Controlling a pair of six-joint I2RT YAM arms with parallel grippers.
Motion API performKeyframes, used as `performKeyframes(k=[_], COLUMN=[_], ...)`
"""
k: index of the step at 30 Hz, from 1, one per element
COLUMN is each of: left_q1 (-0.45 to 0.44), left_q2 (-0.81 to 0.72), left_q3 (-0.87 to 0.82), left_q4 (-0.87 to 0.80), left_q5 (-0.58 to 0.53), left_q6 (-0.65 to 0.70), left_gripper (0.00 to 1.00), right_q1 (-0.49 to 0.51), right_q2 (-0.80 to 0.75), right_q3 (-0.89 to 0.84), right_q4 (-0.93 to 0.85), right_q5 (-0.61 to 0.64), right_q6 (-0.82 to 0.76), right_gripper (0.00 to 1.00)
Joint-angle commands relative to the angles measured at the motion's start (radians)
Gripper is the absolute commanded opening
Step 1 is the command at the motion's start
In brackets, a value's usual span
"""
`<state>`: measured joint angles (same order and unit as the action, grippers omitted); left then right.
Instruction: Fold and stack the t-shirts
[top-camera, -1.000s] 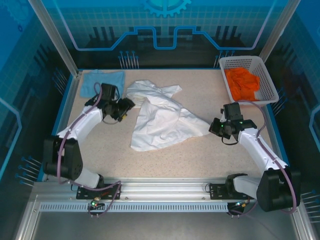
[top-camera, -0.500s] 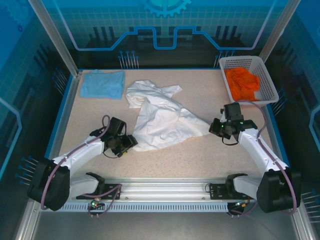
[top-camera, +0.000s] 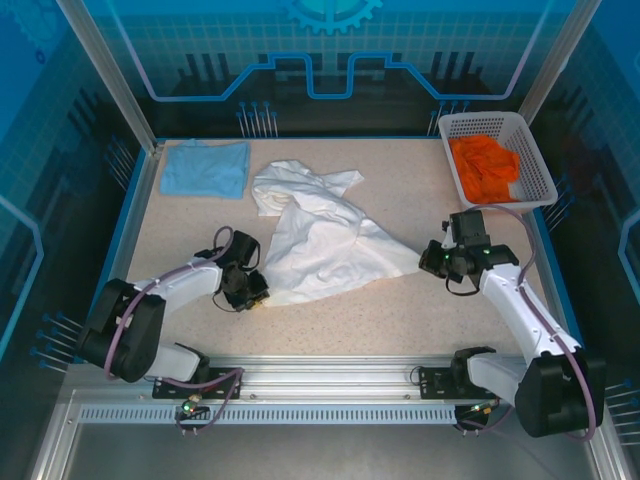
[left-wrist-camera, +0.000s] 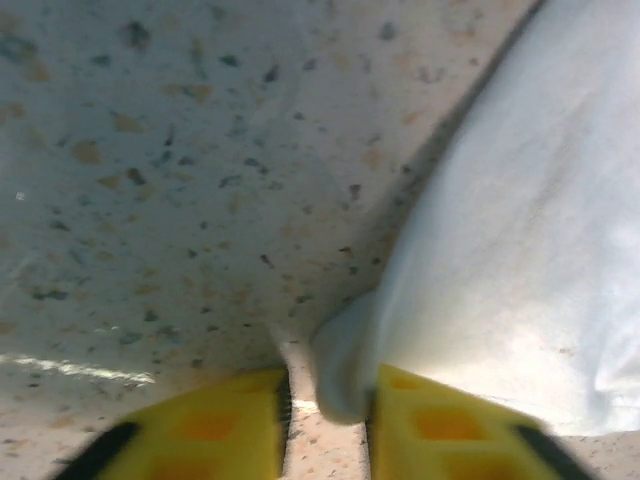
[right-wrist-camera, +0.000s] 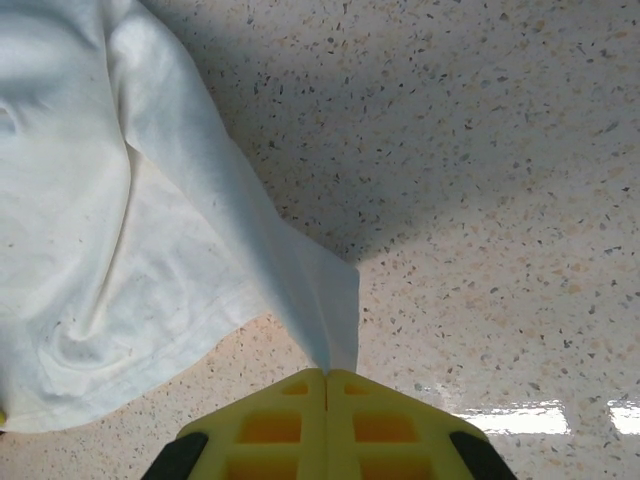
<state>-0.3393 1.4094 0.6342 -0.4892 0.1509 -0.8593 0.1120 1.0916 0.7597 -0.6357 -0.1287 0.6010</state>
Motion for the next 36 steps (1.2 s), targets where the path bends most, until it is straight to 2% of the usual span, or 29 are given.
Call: performKeyframes(k=[1, 7, 13, 17, 22, 24, 29, 32, 34, 36], left_q1=[-0.015, -0.015, -0.014, -0.013, -0.016, -0.059, -0.060, -0.058, -0.035, 0.044], left_q2=[0.020, -0.162, -0.410, -0.545, -0.680, -0.728, -0.726, -0.681, -0.588, -0.394], left_q3=[0.034, 0.146, 0.212, 0.177, 0.042, 0.008, -0.039, -0.063, -0.019, 0.175], left_q4=[0.161, -0.026, -0.188, -0.285, -0.385, -0.367, -0.386, -0.313, -0.229, -0.164], left_q5=[0.046, -0.022, -0.075, -0.078, -0.012, 0.020, 0.041, 0.046, 0.044, 0.120], left_q6=[0.040, 0.122, 0.183, 0.184, 0.112, 0.066, 0.006, -0.012, 0.001, 0.070], left_gripper=[0.00, 0.00, 0.00, 0.00, 0.00, 0.00, 0.00, 0.00, 0.00, 0.00], right_q1=[-0.002, 0.002, 0.041, 0.083, 0.143, 0.177, 0.255, 0.270, 0.270, 0.266], right_q2=[-0.026, -0.064, -0.199, -0.267, -0.284, -0.292, -0.295, -0.233, -0.135, 0.015], right_q3=[0.025, 0.112, 0.104, 0.060, -0.031, -0.077, -0.114, -0.083, 0.000, 0.192], right_q4=[-0.065, -0.147, -0.130, -0.156, -0.246, -0.257, -0.245, -0.191, -0.157, -0.136], right_q5=[-0.020, -0.055, -0.114, -0.128, -0.142, -0.158, -0.133, -0.092, -0.039, 0.020], right_q6=[-0.021, -0.056, -0.039, -0.011, 0.011, 0.017, 0.059, 0.069, 0.064, 0.041], right_gripper=[0.00, 0.00, 0.00, 0.00, 0.00, 0.00, 0.00, 0.00, 0.00, 0.00])
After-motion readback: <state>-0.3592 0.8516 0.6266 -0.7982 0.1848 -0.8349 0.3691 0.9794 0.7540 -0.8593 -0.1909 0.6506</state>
